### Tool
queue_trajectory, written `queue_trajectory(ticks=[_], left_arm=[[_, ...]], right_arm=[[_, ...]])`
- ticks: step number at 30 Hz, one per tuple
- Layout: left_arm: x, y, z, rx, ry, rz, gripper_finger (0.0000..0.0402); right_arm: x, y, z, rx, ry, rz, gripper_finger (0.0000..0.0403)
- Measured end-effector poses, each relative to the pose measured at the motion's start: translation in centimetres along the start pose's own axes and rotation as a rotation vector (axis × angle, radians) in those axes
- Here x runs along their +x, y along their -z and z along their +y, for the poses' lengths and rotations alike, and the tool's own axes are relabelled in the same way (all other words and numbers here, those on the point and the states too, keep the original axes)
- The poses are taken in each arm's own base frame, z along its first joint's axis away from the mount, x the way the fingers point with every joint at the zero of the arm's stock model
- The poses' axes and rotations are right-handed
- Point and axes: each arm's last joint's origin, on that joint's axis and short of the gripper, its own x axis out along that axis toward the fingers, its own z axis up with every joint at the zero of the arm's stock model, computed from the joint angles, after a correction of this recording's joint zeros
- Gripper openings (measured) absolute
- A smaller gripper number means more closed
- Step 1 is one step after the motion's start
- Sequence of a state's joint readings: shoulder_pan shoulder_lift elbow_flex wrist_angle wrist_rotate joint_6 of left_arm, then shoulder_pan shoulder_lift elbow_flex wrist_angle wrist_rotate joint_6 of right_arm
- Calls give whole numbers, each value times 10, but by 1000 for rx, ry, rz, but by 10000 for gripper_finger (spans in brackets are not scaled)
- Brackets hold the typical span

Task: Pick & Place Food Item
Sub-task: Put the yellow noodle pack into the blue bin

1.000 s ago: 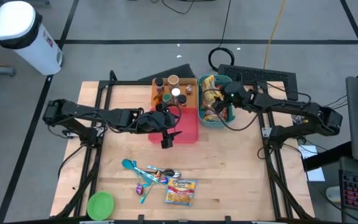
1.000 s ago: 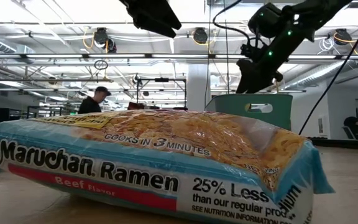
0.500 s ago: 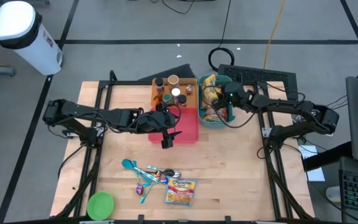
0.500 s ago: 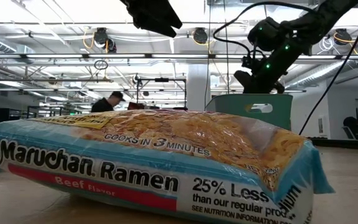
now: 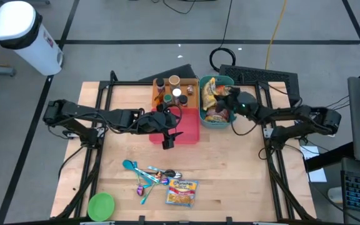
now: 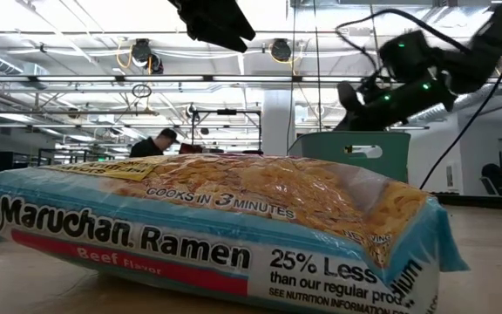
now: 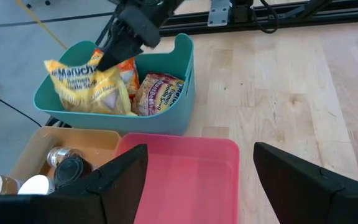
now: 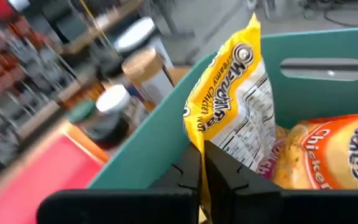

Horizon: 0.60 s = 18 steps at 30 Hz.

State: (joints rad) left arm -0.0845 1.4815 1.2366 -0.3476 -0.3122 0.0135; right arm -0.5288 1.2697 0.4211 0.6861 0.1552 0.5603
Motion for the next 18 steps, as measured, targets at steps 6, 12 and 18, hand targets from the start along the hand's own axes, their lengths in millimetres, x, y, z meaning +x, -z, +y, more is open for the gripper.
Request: queue_trajectory(ticks=[6,12,18], left_arm=[[0,0,0,7,-2,0,296],[0,0,0,5,-2,-1,296],[0,-1,0,0,-3,-13,296]], right_arm=[[-19,11,-5,97,-87,-171,0],[-19,22,-6,55,6,-118,0],[-16,13,3,52,-34,-172,0]])
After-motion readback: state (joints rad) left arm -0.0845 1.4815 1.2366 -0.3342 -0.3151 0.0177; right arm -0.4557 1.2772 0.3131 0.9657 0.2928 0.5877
